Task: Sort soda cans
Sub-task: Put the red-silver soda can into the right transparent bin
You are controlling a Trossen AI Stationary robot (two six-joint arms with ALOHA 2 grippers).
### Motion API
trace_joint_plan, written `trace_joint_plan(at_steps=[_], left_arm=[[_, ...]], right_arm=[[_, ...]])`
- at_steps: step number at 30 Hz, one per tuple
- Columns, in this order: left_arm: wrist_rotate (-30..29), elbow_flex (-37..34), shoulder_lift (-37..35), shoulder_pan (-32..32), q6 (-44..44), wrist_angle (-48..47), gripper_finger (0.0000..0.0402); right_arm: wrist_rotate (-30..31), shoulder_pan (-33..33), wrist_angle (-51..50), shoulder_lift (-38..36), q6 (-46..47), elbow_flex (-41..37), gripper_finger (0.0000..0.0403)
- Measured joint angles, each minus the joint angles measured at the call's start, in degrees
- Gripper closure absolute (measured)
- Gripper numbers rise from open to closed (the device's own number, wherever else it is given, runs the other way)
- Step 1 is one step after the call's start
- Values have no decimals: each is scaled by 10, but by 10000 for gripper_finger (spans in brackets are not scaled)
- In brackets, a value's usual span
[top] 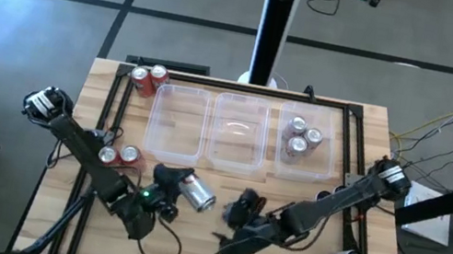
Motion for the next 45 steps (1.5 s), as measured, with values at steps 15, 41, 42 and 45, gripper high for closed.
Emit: trace_joint_plan(at_steps=[15,41,42,45], left_arm=[[-120,2,156,4,149,10,114],[-104,15,161,1,161,12,114],[-104,18,161,1,162,12,114],[-103,21,161,1,162,14,114]], right_arm=[[-49,-89,-86,-27,32,1,22],[-163,-141,35,25,-29,1,21],[-168,-140,36,26,-29,1,21],[-171,-137,33,24,-30,1,21]])
